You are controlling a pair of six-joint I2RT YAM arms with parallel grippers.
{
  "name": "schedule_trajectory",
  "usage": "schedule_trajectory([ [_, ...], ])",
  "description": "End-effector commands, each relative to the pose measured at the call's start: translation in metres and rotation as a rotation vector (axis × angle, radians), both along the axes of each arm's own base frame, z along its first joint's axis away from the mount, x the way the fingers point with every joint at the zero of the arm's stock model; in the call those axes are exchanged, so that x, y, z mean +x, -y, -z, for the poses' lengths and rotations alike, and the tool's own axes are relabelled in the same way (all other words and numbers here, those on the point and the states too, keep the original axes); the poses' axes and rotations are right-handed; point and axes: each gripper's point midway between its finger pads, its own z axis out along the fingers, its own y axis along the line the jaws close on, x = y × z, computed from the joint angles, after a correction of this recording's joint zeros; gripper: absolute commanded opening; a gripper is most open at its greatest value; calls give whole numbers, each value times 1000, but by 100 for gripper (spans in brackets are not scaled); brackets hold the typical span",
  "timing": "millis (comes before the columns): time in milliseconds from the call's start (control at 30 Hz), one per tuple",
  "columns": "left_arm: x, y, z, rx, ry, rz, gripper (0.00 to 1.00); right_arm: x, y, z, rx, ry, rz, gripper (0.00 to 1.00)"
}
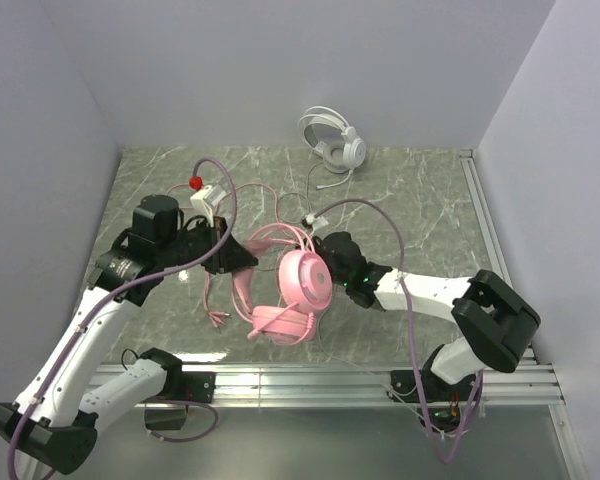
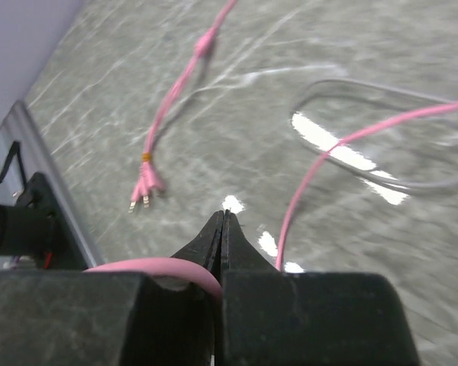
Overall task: Wrap the headphones
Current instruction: Wrap the headphone cable with the right arm
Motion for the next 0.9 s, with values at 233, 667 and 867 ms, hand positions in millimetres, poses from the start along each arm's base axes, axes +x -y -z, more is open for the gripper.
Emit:
schedule_trajectory([
  [233, 14, 4, 28, 291, 153, -76, 0, 57, 51, -51, -25, 95, 192, 0],
  [667, 66, -40, 33, 731, 332, -489, 0, 81, 115, -74, -132, 158, 386, 0],
  [867, 70, -29, 32, 936, 498, -499, 0, 81, 128, -80, -153, 177, 439, 0],
])
